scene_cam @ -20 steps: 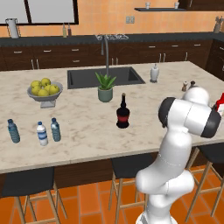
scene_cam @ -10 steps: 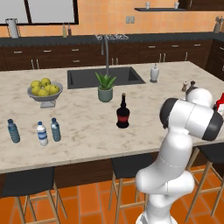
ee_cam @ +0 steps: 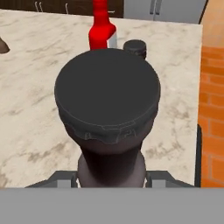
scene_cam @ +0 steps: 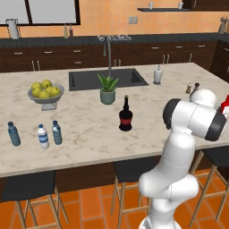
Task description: Move the plastic bottles in the middle to the plastics group, and the glass bottles in the middle to the glass group.
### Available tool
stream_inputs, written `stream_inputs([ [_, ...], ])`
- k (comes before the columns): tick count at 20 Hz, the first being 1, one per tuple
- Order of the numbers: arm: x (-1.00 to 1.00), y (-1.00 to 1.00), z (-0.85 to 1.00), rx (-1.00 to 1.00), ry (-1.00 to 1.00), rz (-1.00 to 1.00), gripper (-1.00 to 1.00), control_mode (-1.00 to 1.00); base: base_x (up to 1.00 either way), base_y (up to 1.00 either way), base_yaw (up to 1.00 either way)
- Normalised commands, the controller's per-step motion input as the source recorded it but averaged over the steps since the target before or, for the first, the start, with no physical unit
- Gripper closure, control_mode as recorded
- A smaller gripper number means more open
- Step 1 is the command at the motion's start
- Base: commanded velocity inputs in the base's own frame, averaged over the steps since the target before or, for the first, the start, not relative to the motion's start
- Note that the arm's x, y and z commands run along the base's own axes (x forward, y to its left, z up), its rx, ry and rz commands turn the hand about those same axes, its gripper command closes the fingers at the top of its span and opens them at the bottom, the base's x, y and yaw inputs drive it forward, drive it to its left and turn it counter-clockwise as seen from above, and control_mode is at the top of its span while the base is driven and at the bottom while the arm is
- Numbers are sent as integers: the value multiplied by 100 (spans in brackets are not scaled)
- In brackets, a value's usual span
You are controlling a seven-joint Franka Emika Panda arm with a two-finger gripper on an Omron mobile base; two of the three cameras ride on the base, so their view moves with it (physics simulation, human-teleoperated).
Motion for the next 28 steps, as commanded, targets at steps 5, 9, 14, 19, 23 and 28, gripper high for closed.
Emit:
stream_inputs([
  [5, 0, 0, -19, 1, 0, -1, 100, -100, 0, 0, 0],
  [9, 0, -8, -14, 2, 0, -2, 100, -100, 0, 0, 0],
  [14, 0, -7, -14, 5, -1, -2, 100, -100, 0, 0, 0],
  [19, 0, 0, -29, 2, 0, 0, 100, -100, 0, 0, 0],
  [23, 0, -1, -12, 0, 0, 0, 100, -100, 0, 0, 0],
  [28, 0, 0, 0, 0, 0, 0, -100, -100, 0, 0, 0],
])
